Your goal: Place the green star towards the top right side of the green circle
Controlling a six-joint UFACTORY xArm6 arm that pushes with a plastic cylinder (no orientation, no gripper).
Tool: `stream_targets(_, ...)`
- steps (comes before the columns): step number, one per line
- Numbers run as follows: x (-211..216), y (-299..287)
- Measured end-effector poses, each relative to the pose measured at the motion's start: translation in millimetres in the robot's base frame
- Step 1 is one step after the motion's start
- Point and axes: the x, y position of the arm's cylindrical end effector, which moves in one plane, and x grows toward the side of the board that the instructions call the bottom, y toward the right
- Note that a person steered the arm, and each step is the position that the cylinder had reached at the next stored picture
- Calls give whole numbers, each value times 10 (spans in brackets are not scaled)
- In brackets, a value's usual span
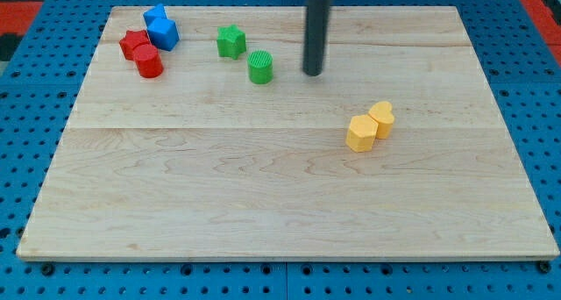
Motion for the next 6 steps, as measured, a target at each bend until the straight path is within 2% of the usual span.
stream_targets(1,-445,-1048)
stream_targets(2,-484,-1472)
stream_targets(3,-236,-602)
stream_targets(4,-424,176)
stream_targets(5,-791,-27)
stream_targets(6,-857,-568)
